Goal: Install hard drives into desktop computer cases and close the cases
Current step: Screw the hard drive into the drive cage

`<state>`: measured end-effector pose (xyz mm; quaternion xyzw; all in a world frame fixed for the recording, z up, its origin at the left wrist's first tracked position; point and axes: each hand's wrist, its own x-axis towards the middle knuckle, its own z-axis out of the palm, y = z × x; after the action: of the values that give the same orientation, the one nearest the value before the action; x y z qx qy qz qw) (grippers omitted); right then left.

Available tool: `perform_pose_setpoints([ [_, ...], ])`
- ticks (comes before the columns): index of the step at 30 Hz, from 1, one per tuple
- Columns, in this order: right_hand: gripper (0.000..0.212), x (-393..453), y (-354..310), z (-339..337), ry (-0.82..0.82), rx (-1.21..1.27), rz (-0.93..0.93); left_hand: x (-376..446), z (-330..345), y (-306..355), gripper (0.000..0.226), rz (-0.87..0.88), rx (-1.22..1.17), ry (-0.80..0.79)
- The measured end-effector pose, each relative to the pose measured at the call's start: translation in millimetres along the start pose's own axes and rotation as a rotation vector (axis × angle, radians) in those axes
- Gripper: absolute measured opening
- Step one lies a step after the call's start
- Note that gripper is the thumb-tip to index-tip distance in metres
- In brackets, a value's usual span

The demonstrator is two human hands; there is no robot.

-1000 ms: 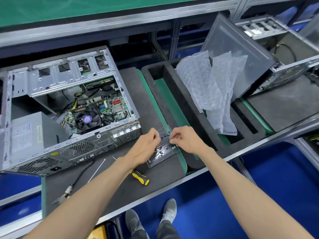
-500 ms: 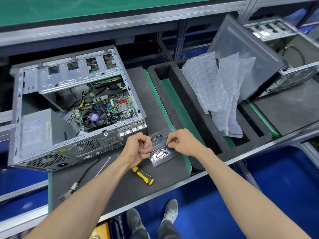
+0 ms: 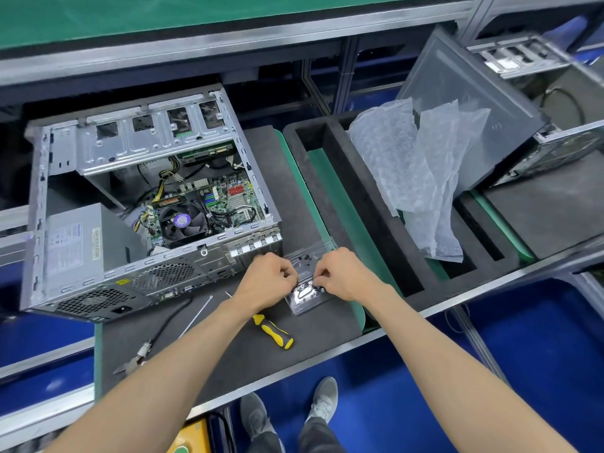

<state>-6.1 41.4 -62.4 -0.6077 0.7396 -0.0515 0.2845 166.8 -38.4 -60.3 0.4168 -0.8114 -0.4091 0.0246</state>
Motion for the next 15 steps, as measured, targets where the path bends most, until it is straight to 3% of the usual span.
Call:
perform_pose_setpoints([
  [9, 0.017, -0.5, -12.6, 6.9, -0.028, -0.281, -0.057, 5.0, -3.5, -10.5, 0.013, 0.058, 0.130, -0.057],
  [15, 0.022, -4.4, -4.2, 10.3, -0.030, -0.281, -0.055, 7.6, 4.2, -4.4, 0.019, 0.173, 0.457, -0.146],
])
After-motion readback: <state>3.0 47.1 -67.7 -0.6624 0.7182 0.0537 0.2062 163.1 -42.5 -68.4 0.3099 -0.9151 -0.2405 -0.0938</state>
